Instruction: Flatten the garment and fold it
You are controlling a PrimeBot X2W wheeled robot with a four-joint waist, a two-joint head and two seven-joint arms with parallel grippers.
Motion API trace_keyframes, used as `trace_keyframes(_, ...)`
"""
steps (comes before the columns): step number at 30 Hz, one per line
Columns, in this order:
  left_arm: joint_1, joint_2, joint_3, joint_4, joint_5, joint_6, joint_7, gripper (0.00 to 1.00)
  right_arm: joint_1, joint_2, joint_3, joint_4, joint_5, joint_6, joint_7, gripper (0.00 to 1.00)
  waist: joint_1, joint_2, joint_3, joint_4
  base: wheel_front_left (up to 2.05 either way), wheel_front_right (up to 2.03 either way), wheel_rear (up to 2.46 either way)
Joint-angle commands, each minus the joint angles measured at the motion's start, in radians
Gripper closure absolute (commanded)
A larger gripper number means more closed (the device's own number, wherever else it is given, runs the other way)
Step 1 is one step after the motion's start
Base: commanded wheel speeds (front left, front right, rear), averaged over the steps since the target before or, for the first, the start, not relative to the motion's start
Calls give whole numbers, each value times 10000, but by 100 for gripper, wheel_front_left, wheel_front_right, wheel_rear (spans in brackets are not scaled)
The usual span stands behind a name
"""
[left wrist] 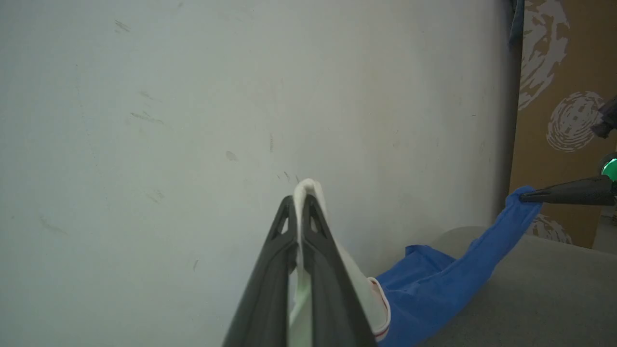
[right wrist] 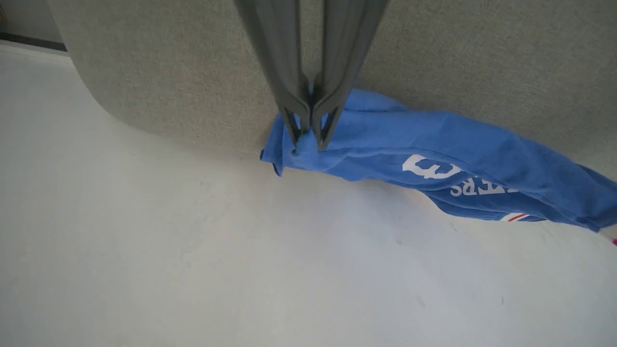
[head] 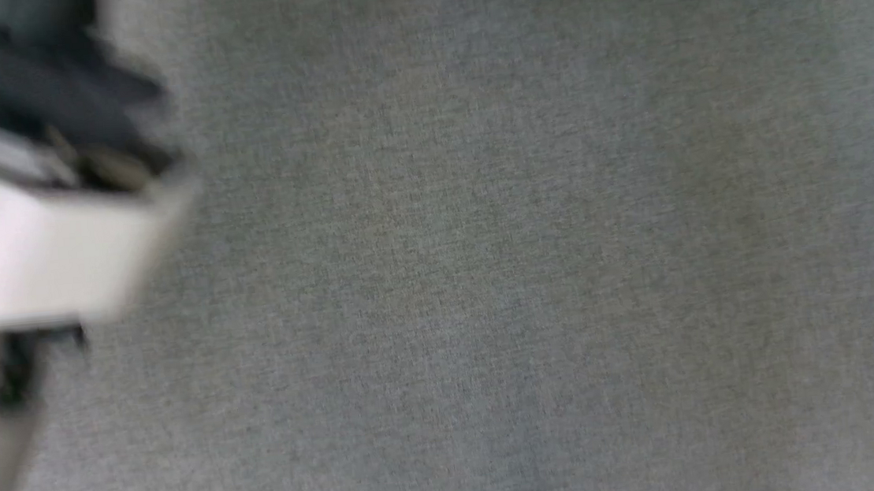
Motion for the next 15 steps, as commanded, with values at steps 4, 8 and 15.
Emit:
trace_keyframes(4, 1874, 523, -359, -359, 78, 371, 255, 100, 1479, 423, -260, -399, -129, -9, 129, 100, 2, -1, -973, 134, 0, 0, 0)
trace_keyframes(8, 3938, 627, -804, -492, -347, 752, 288, 100, 2946, 870, -499, -545, -232, -9, 288, 100, 2, -1, -1694, 156, 0, 0, 0)
trace_keyframes(15, 6994, 917, -1395, 21, -1472, 1351, 808, 100, 5050, 939, -372, -523, -481, -9, 741, 100, 2, -1, -2804, 207, 0, 0, 0)
